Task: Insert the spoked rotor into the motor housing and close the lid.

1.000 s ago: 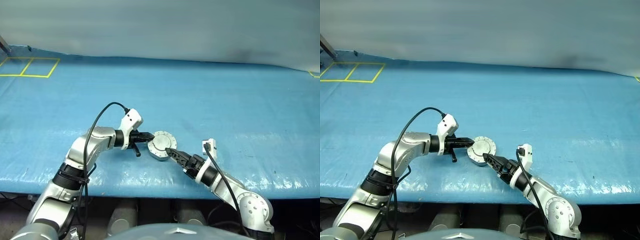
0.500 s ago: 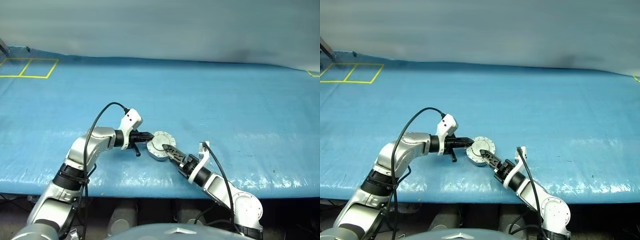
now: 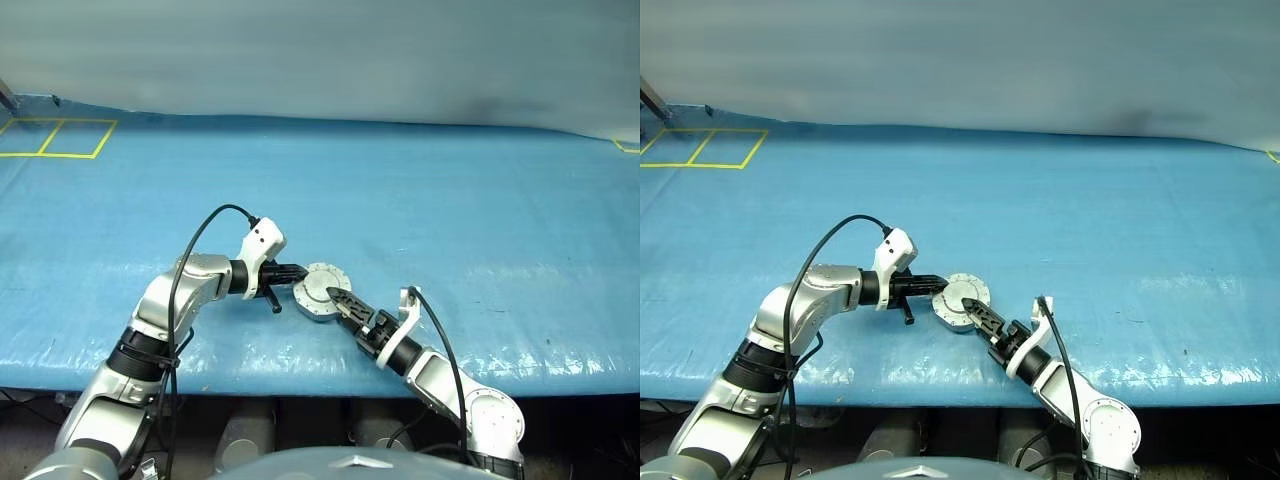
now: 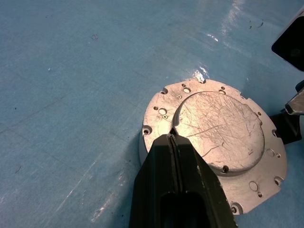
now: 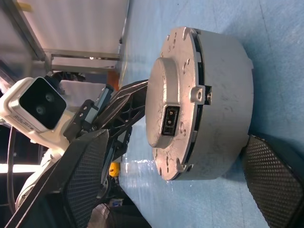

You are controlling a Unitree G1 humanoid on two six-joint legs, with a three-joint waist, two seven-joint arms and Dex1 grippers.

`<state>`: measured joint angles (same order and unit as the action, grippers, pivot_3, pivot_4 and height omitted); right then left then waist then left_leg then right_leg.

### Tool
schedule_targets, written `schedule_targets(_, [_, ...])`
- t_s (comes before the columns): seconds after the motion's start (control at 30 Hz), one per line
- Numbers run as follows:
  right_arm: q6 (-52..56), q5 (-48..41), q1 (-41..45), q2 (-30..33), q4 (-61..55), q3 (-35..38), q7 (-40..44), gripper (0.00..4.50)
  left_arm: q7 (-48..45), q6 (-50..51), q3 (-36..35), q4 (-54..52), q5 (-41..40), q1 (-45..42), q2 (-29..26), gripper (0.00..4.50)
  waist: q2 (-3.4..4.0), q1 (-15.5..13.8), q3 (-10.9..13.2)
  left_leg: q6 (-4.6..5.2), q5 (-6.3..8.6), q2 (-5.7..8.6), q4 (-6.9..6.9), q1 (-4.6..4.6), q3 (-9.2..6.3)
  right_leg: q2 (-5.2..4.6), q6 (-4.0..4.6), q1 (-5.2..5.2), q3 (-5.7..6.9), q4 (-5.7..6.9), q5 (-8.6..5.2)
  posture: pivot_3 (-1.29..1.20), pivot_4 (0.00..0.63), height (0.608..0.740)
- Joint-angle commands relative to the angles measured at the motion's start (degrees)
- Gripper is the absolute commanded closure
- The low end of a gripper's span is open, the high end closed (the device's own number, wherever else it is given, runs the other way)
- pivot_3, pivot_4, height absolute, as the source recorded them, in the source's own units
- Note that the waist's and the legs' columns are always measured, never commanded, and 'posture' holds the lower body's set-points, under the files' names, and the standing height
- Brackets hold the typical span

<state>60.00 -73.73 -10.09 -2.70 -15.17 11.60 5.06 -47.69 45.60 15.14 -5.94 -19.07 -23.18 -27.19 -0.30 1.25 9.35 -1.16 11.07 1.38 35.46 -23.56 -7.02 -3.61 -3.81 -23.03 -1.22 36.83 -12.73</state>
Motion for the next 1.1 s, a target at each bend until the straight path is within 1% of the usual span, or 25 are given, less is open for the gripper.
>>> schedule_targets(0.03, [0.20,-1.22,-0.75,0.59,0.93,-1.27,0.36,1.00,-0.79,0.88,2.42,-0.58,0.03,1.07,0.43,4.50,0.01,-0.02,-0.01,0.00,0.00,0.00,0.00,-0.01,0.00,0.00,0.00,0.00,0.00,0.00,0.00,0.00,0.150,0.740])
schedule_targets(0.07, [0.21,-1.05,-0.79,0.90,1.04,-1.45,0.54,1.29,-0.76,0.95,2.39,-0.62,0.02,1.07,0.44,4.50,0.02,-0.02,-0.01,0.00,0.00,0.00,-0.01,-0.01,0.00,0.00,0.00,-0.01,0.00,0.00,0.00,0.00,0.150,0.740])
schedule_targets(0.23, [0.25,-1.06,-1.11,1.91,1.25,-2.23,0.86,2.99,-0.66,1.22,2.29,-0.73,0.01,1.20,0.41,4.50,0.04,0.04,-0.02,0.00,0.00,0.01,-0.01,-0.04,0.01,-0.01,0.00,-0.05,-0.01,-0.01,0.00,0.00,0.150,0.740])
schedule_targets(0.27, [0.10,-1.06,-1.15,2.05,1.29,-2.33,0.90,3.25,-0.64,1.33,2.24,-0.79,0.05,1.24,0.44,4.50,0.06,0.03,-0.04,0.00,0.00,0.00,-0.02,-0.04,0.01,0.00,0.00,-0.05,0.00,-0.01,0.00,0.00,0.150,0.740])
schedule_targets(0.3, [-0.17,-1.10,-1.21,2.13,1.32,-2.36,0.89,3.35,-0.64,1.42,2.23,-0.89,0.08,1.31,0.45,4.50,0.08,-0.01,-0.05,0.00,0.00,0.00,-0.03,-0.04,0.01,0.00,0.00,-0.04,0.00,-0.01,0.00,0.00,0.150,0.740])
schedule_targets(0.67, [-2.53,-1.56,-2.06,1.65,1.19,-2.54,0.77,3.35,-0.44,1.92,1.34,-1.76,-0.46,1.75,0.77,4.50,0.09,0.00,-0.06,0.00,0.00,0.00,-0.06,-0.04,0.01,-0.01,0.01,-0.08,0.00,-0.02,-0.01,0.00,0.150,0.740])
schedule_targets(0.87, [-4.54,-2.22,-2.48,0.79,0.77,-1.62,0.49,3.35,0.63,3.59,-3.16,-4.84,-3.39,3.39,1.64,4.50,0.09,0.20,-0.06,0.00,0.00,-0.03,-0.15,-0.11,0.04,0.00,0.03,-0.22,-0.01,-0.01,-0.02,0.00,0.150,0.740])
schedule_targets(1.03, [-4.69,-2.54,-2.56,0.68,0.71,-1.91,0.45,3.35,2.06,4.95,-4.90,-7.57,-4.26,5.55,1.23,4.50,0.10,0.33,-0.06,0.01,0.00,-0.03,-0.17,-0.21,0.11,0.00,0.03,-0.37,-0.04,0.00,-0.02,0.00,0.150,0.740])
schedule_targets(1.1, [-4.62,-2.64,-2.35,0.74,0.54,-2.12,0.77,3.35,3.32,4.60,-7.35,-8.83,-5.30,7.00,1.99,4.50,0.10,0.34,-0.06,0.01,0.00,-0.03,-0.17,-0.21,0.11,0.00,0.03,-0.38,-0.04,0.00,-0.02,0.00,0.150,0.740])
